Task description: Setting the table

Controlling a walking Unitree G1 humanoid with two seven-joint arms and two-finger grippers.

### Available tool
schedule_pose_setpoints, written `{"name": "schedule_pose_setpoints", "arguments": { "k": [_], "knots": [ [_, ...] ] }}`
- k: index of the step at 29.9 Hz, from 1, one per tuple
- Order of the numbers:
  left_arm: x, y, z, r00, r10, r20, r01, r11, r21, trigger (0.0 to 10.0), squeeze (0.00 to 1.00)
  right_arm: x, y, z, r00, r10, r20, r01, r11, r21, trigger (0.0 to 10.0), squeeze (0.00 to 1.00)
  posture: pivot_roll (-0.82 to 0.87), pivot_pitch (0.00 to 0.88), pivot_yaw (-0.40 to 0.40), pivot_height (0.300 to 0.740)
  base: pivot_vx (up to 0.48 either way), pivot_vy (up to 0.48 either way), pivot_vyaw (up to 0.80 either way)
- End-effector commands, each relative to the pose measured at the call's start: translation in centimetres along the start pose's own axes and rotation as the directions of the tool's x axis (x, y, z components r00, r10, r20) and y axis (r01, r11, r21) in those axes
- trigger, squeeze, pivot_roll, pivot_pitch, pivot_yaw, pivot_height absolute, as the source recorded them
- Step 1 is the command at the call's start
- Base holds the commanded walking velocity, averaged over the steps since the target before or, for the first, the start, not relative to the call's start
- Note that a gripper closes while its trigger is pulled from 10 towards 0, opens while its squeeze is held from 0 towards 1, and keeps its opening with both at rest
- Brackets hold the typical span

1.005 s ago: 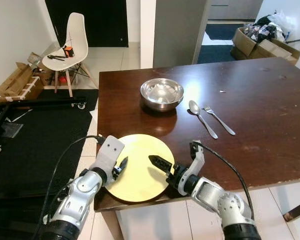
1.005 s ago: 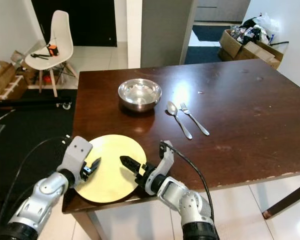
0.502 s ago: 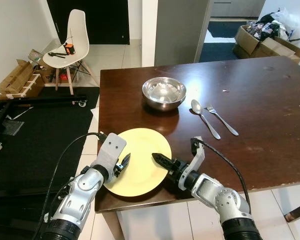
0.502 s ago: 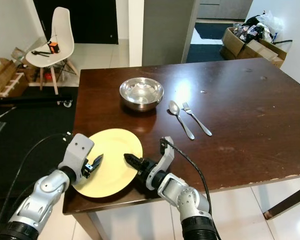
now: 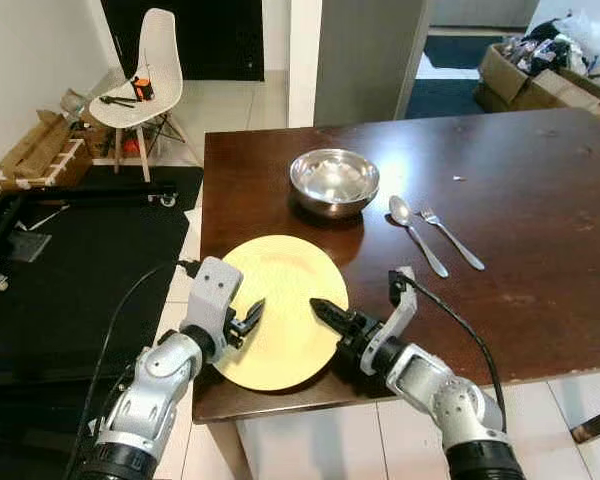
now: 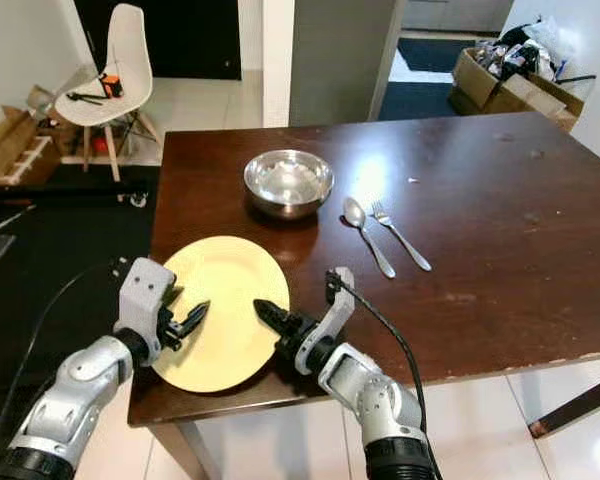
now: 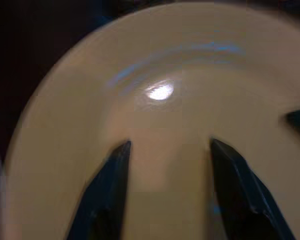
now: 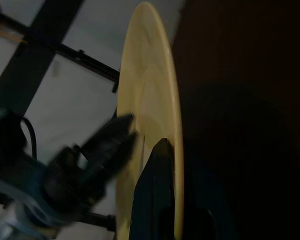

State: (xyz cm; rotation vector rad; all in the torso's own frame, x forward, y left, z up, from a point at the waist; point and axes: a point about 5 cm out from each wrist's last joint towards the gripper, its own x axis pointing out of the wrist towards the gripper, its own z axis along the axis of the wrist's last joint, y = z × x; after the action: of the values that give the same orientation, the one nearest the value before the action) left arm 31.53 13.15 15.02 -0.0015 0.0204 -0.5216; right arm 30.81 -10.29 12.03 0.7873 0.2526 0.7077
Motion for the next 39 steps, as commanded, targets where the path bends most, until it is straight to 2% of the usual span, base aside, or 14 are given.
{"name": "schedule_pose_setpoints", "arguments": {
  "k": [1, 2, 3, 10, 11, 12, 14, 16, 23, 28, 32, 35, 36, 39],
  "knots": [
    [-0.3, 0.4, 2.3, 0.997, -0.009, 0.080, 0.013, 0.999, -0.050, 10.0, 0.00, -0.2, 0.3, 0.1, 1.000, 0.004, 0.021, -0.003, 0.999, -0.045, 0.0, 0.00, -0.05, 0.022, 0.069, 0.740, 0.000, 0.000, 0.00],
    [-0.6, 0.7, 3.8, 0.991, -0.015, 0.134, 0.027, 0.996, -0.088, 10.0, 0.00, -0.4, 0.3, 0.4, 0.999, -0.014, 0.049, 0.017, 0.998, -0.061, 9.2, 0.00, -0.05, 0.027, 0.070, 0.740, 0.000, 0.000, 0.00],
    [-0.8, 0.8, 5.0, 0.984, -0.018, 0.175, 0.041, 0.991, -0.126, 10.0, 0.00, -0.5, 0.3, 0.8, 0.997, -0.024, 0.076, 0.030, 0.997, -0.074, 10.0, 0.00, -0.05, 0.026, 0.071, 0.740, 0.000, 0.000, 0.00],
    [-1.5, 1.4, 8.0, 0.956, 0.024, 0.293, 0.058, 0.962, -0.268, 10.0, 0.00, -1.4, 0.8, 2.5, 0.980, -0.041, 0.192, 0.068, 0.988, -0.136, 10.0, 0.00, -0.05, 0.009, 0.065, 0.740, 0.000, 0.000, 0.00],
    [-1.5, 2.0, 7.8, 0.955, 0.087, 0.284, -0.003, 0.959, -0.284, 10.0, 0.00, -1.7, 1.0, 3.2, 0.970, -0.058, 0.236, 0.100, 0.981, -0.168, 10.0, 0.00, -0.04, 0.002, 0.059, 0.740, 0.000, 0.000, 0.00],
    [-1.5, 2.0, 7.8, 0.955, 0.087, 0.284, -0.003, 0.959, -0.284, 10.0, 0.00, -1.7, 1.0, 3.2, 0.970, -0.058, 0.236, 0.100, 0.981, -0.168, 10.0, 0.00, -0.04, 0.002, 0.059, 0.740, 0.000, 0.000, 0.00],
    [-1.5, 2.9, 7.0, 0.953, 0.182, 0.244, -0.108, 0.951, -0.288, 10.0, 0.00, -2.1, 1.5, 3.9, 0.959, -0.063, 0.276, 0.128, 0.966, -0.225, 10.0, 0.00, -0.04, 0.000, 0.051, 0.740, 0.000, 0.000, 0.00],
    [-2.2, 4.5, 5.7, 0.927, 0.330, 0.176, -0.275, 0.920, -0.278, 10.0, 0.00, -2.8, 2.8, 5.5, 0.937, -0.037, 0.348, 0.149, 0.943, -0.299, 10.0, 0.00, -0.04, 0.012, 0.044, 0.740, 0.000, 0.000, 0.00],
    [-3.7, 5.5, 6.1, 0.900, 0.404, 0.161, -0.370, 0.906, -0.207, 10.0, 0.00, -3.6, 4.1, 7.3, 0.916, 0.006, 0.402, 0.163, 0.909, -0.384, 10.0, 0.00, -0.03, 0.021, 0.032, 0.740, 0.000, 0.000, 0.00],
    [-3.9, 5.6, 6.6, 0.891, 0.421, 0.170, -0.391, 0.902, -0.183, 10.0, 0.00, -3.2, 5.3, 8.0, 0.911, 0.057, 0.408, 0.132, 0.897, -0.421, 10.0, 0.00, -0.02, 0.002, 0.040, 0.740, 0.000, 0.000, 0.00],
    [-3.7, 5.9, 6.5, 0.885, 0.437, 0.160, -0.408, 0.894, -0.187, 10.0, 0.00, -3.1, 5.8, 7.9, 0.906, 0.075, 0.416, 0.116, 0.902, -0.415, 10.0, 0.00, -0.04, 0.000, 0.054, 0.740, 0.000, 0.000, 0.00],
    [-3.2, 5.8, 6.4, 0.887, 0.437, 0.152, -0.413, 0.896, -0.165, 10.0, 0.00, -3.4, 6.1, 7.4, 0.903, 0.089, 0.421, 0.074, 0.932, -0.355, 10.0, 0.00, -0.04, 0.000, 0.067, 0.740, 0.000, 0.000, 0.00],
    [-2.9, 5.7, 6.4, 0.889, 0.432, 0.150, -0.411, 0.898, -0.155, 10.0, 0.00, -3.6, 6.3, 6.7, 0.904, 0.103, 0.415, 0.027, 0.955, -0.294, 10.0, 0.00, -0.05, 0.000, 0.071, 0.740, 0.000, 0.000, 0.00],
    [-2.7, 5.7, 6.3, 0.887, 0.438, 0.147, -0.416, 0.896, -0.156, 10.0, 0.00, -3.6, 6.2, 6.2, 0.904, 0.105, 0.414, 0.010, 0.964, -0.266, 10.0, 0.00, -0.05, 0.000, 0.068, 0.740, 0.000, 0.000, 0.00]
  ]
}}
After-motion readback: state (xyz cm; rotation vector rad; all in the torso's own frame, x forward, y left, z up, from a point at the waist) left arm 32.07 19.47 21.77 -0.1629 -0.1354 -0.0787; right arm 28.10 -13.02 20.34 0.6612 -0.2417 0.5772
